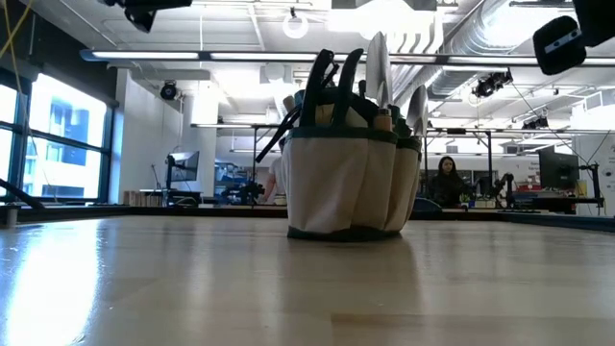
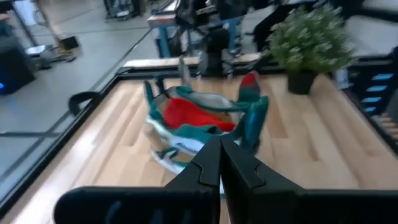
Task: Pick & Place Garden tools in Gardening bag
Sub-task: Return to Home Position
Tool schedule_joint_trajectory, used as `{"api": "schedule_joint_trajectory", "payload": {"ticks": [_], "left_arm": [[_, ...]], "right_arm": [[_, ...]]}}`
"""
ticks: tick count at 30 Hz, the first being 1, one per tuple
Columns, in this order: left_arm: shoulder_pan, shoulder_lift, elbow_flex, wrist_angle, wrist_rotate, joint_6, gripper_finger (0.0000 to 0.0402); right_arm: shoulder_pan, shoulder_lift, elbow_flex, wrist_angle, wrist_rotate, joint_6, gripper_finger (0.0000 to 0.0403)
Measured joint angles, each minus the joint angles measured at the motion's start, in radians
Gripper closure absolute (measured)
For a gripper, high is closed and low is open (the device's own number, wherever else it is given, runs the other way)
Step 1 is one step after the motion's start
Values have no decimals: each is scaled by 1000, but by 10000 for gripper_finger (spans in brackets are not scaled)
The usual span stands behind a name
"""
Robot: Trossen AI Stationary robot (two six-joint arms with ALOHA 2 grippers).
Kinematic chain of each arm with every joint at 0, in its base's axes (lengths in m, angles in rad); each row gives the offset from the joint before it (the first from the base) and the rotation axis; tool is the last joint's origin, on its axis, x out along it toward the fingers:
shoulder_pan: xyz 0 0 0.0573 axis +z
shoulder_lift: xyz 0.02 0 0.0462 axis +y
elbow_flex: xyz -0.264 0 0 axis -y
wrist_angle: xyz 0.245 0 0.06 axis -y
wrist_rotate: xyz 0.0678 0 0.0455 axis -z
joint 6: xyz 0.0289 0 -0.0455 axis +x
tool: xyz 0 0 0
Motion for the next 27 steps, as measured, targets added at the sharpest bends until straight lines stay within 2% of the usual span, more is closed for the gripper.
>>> {"api": "schedule_joint_trajectory", "payload": {"ticks": [3, 6, 10, 15, 20, 27], "left_arm": [[11, -25, -25, 18, 33, 0, 401], [10, -41, -40, 15, 33, 4, 401], [10, -78, -70, 20, 33, 23, 401], [10, -140, -146, 64, 37, 16, 401], [10, -201, -228, 167, 94, -1, 401], [10, -215, -320, 252, 178, -7, 401]], "right_arm": [[0, -66, -23, 56, -47, -6, 400], [0, -62, -35, 71, -70, -12, 399], [-2, -64, -103, 130, -32, -30, 399], [-3, -63, -214, 260, -41, -31, 399], [-4, -63, -306, 383, -41, -31, 399], [-46, -63, -312, 392, -61, -12, 399]]}}
